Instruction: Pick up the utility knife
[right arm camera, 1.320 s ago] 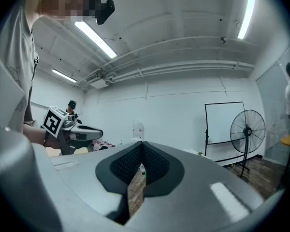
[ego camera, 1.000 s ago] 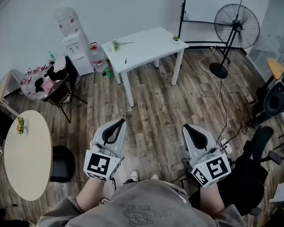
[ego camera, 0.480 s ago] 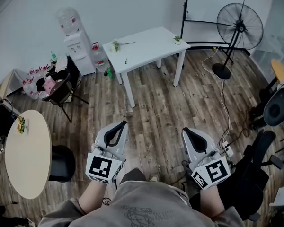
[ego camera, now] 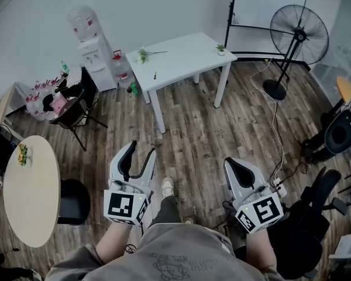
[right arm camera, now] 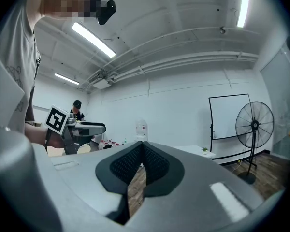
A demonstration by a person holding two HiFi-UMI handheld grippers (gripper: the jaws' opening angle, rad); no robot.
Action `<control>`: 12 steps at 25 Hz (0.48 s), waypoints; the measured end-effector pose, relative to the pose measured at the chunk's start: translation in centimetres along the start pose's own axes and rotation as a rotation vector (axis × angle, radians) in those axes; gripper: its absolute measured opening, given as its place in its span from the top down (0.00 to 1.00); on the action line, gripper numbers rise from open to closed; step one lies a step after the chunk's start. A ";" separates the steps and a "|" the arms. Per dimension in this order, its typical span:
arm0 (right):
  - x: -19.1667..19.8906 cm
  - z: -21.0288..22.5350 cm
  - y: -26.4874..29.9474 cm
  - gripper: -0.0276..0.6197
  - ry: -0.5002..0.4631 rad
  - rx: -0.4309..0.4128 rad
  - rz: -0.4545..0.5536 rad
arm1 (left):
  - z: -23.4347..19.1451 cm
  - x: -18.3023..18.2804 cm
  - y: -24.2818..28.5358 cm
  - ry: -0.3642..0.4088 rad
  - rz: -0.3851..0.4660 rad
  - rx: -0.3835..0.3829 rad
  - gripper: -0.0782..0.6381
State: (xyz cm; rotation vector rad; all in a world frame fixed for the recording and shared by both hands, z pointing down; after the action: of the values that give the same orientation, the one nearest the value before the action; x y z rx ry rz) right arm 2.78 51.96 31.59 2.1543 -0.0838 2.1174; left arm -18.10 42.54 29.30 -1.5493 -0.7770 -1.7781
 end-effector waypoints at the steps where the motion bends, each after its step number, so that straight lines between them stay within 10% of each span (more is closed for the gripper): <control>1: 0.1 0.3 0.6 0.91 -0.002 0.005 -0.006 | -0.5 0.4 0.5 -0.010 -0.003 -0.003 0.62; 12: 1.5 2.9 11.4 0.91 -0.013 0.024 -0.076 | -8.4 3.8 7.8 -0.043 -0.067 0.002 0.62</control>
State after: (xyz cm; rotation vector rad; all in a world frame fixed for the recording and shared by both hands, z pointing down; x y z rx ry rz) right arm 4.27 40.37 33.53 2.1486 0.0230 2.0737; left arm -17.40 30.81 32.19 -1.5820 -0.8601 -1.7966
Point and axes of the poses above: the fingertips, and each gripper's own axes: y forward along the fingers, z to its right, x out of its underside, the point moved 2 cm from there along -y, backward along the fingers, and after that the axes turned 12 degrees about x, right-handed, at the moved point
